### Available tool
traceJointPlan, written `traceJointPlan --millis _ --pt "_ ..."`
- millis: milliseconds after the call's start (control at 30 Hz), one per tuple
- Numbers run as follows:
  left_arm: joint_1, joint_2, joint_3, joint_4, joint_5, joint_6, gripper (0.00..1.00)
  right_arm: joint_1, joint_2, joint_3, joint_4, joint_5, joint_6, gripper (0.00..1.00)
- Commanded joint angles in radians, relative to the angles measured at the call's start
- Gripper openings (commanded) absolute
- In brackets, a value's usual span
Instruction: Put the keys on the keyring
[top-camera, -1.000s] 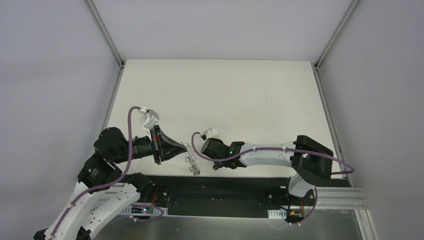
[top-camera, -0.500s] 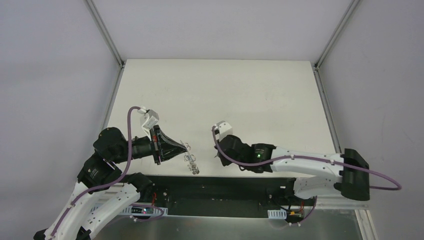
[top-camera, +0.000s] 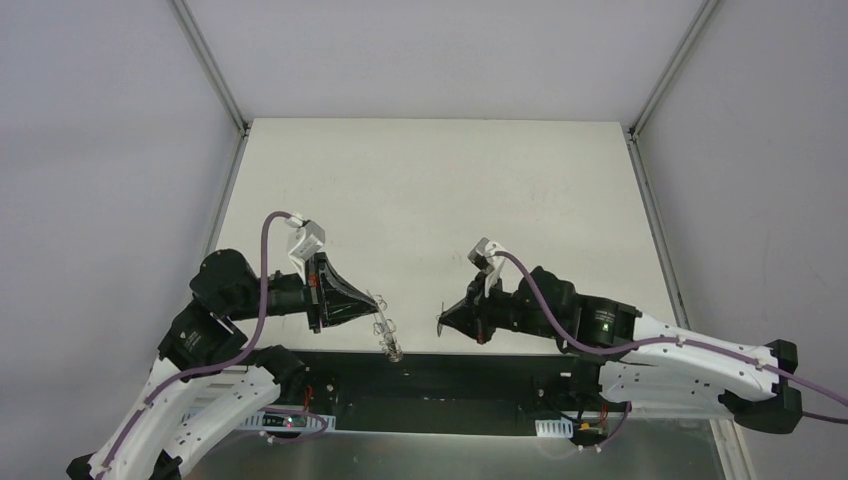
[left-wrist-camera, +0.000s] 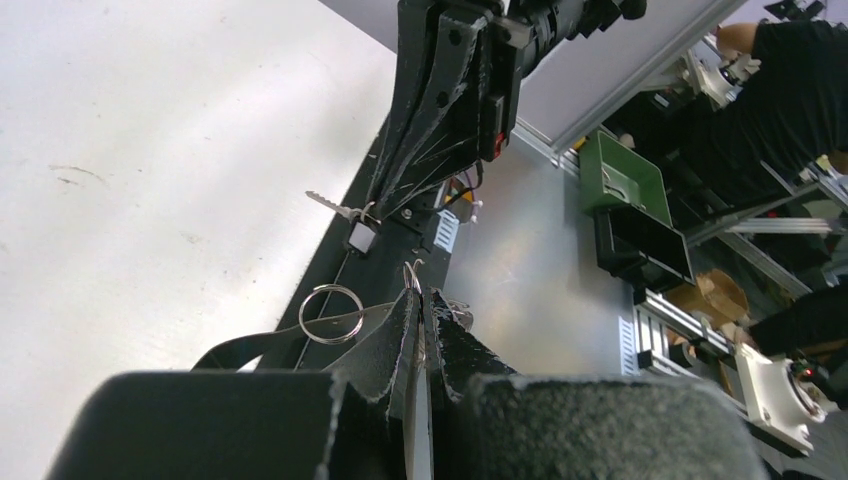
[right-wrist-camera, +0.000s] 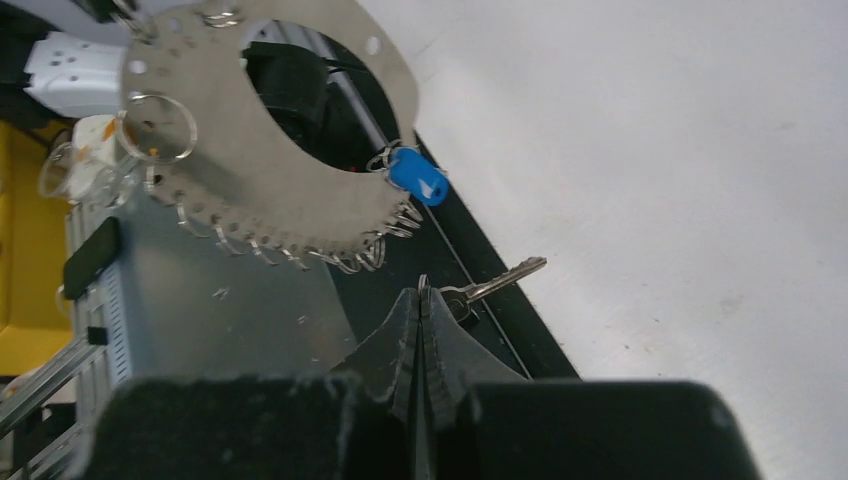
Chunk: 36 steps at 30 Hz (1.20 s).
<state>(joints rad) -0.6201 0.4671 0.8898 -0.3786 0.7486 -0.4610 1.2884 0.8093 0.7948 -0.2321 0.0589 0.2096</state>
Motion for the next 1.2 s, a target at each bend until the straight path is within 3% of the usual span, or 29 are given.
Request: traceJointPlan --millis 0,433,833,1167 --pt "0.006 0.026 0.033 0.122 0.112 -0.029 0.00 0.006 -0.023 -0.002 0.082 -0.164 -0.004 0.00" --pt "0.006 0.031 -0.027 0.344 0.320 -0.080 0.00 0.006 0.051 0.159 0.104 -0.311 0.030 0.00" --pt "0.007 0.040 -0.046 0.374 0.331 -0.080 0.00 0.006 0.162 0.325 0.150 -0.398 0.050 0.00" --pt "0.007 0.036 -0.053 0.374 0.281 -0.067 0.00 0.006 0.199 0.369 0.183 -0.434 0.064 0.00"
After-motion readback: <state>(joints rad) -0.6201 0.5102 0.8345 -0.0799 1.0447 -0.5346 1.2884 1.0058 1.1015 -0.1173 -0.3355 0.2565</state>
